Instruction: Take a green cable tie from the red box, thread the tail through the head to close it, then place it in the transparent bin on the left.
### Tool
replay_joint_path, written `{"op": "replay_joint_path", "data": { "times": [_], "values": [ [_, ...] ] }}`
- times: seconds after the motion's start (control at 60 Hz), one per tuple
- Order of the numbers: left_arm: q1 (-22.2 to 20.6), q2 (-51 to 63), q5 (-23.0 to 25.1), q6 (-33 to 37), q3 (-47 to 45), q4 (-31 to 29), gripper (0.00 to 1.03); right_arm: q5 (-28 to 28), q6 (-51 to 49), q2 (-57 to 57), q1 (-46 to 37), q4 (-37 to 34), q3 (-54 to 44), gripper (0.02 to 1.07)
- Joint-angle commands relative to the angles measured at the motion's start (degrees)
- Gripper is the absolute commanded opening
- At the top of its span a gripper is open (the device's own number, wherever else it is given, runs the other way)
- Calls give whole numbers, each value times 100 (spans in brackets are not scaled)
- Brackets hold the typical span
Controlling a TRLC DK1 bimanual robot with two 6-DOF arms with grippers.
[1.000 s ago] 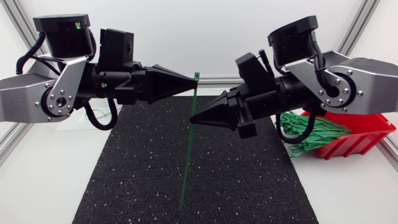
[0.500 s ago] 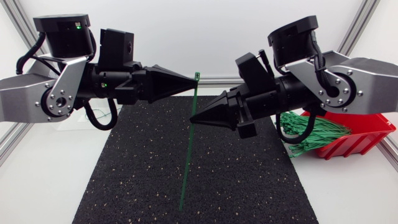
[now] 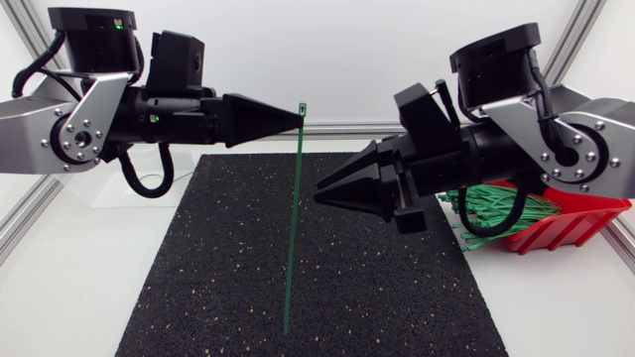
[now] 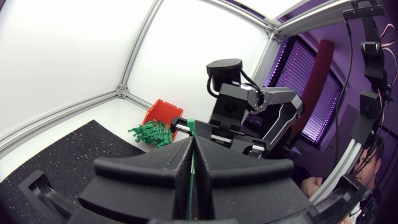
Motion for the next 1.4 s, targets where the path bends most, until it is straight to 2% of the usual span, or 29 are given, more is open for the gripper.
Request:
{"op": "replay_joint_path", "data": {
  "times": [0.0,0.1,0.167,0.2,0.267,0.317,0.4,0.533,0.65,0.867,0.95,1.0,1.067,1.1,1.15,1.233,1.383],
  "values": [
    [114,72,-14,-114,288,-151,4,238,-353,-83,-145,-92,-270,56],
    [158,116,-146,-106,472,-547,3,932,-704,-180,-198,-136,-384,56],
    [185,266,-216,-97,710,-1065,4,1029,-871,-206,-339,-373,-366,57],
    [211,336,-225,-53,806,-1294,4,1187,-933,-198,-374,-505,-340,64],
    [281,459,-269,167,1000,-1733,4,1960,-915,-127,-400,-769,-226,81],
    [360,521,-269,220,1070,-1856,4,2039,-924,-127,-470,-997,-138,92],
    [483,679,-216,228,1228,-2050,4,2039,-1038,-154,-611,-1393,47,103],
    [694,995,153,202,1483,-2296,4,1398,-1873,-470,-813,-2166,249,103],
    [765,1101,258,167,1553,-2296,4,765,-1926,-707,-1261,-2210,319,103],
    [721,1189,302,167,1606,-2313,4,923,-2295,-180,-1261,-2861,724,103],
    [721,1215,311,176,1615,-2313,4,1283,-2216,-101,-1112,-2808,601,103],
    [712,1233,311,193,1624,-2313,4,1740,-2251,-92,-954,-2553,478,103],
    [703,1250,355,193,1615,-2313,4,3155,-2673,-198,-418,-1973,152,103],
    [703,1259,381,193,1597,-2313,4,3525,-2699,-242,-198,-1806,56,103],
    [677,1259,443,246,1553,-2313,4,3604,-2726,-259,-110,-1762,64,103],
    [642,1241,540,343,1483,-2305,4,3560,-2875,-101,83,-2500,346,103],
    [562,1364,610,404,1510,-2278,4,3885,-2954,-119,575,-2931,460,103]
  ]
}}
